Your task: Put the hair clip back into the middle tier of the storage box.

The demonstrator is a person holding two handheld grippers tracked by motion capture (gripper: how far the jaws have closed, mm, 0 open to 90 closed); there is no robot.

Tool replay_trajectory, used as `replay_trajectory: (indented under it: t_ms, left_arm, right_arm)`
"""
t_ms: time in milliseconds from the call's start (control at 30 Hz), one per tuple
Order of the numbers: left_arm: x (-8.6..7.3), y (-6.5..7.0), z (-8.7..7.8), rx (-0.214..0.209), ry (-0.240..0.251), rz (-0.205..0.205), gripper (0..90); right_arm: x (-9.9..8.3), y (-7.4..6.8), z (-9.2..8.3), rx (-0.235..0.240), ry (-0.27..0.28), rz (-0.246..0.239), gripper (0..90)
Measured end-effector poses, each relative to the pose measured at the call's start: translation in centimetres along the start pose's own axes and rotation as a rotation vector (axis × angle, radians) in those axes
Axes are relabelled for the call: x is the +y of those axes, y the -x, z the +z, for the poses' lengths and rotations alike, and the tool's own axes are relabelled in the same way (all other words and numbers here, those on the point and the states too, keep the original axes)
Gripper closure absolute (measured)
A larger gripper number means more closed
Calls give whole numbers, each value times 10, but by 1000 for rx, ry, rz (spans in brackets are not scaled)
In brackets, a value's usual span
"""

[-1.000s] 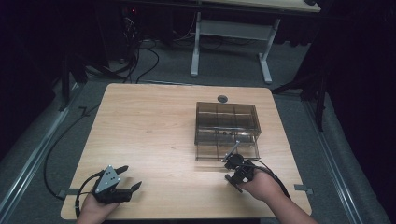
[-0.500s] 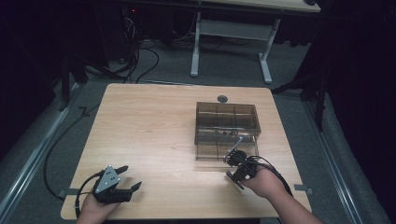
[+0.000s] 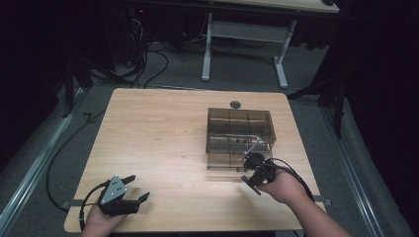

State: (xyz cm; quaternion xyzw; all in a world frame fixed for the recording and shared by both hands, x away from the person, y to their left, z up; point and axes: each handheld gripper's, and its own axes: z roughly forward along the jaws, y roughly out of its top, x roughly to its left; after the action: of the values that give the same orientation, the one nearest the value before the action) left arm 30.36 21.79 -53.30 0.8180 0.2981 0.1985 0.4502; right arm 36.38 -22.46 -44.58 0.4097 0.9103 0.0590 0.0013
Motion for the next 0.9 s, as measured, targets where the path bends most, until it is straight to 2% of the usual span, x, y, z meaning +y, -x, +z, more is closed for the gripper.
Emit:
replay_trajectory:
  t_ms: [67,100,233,267,400,500,567,667,833,900]
  left_arm:
    - [0,0,0,1,2,-2,218]
    - [0,0,0,1,2,-3,218]
    - [0,0,0,1,3,-3,218]
    - [0,0,0,2,3,-2,218]
    - [0,0,0,1,3,-5,218]
    - [0,0,0,1,3,-5,218]
    - [0,0,0,0,4,-4,218]
    - [0,0,0,0,4,-4,218]
    - [0,0,0,4,5,-7,218]
    - [0,-1,0,5,6,-9,218]
  right_arm:
    - [1,0,-4,0,2,14,819]
    - [1,1,-6,-5,6,-3,819]
    - [5,2,-17,-11,11,6,819]
    - [7,3,-19,-16,21,-13,819]
    - [12,3,-26,-18,22,-9,819]
    - [19,6,-32,-32,30,-32,819]
    - [22,7,-35,-27,36,-23,819]
    - [24,9,-37,-35,40,-39,819]
    - [30,12,-39,-36,32,-20,819]
    - [32,14,-39,-44,35,-39,819]
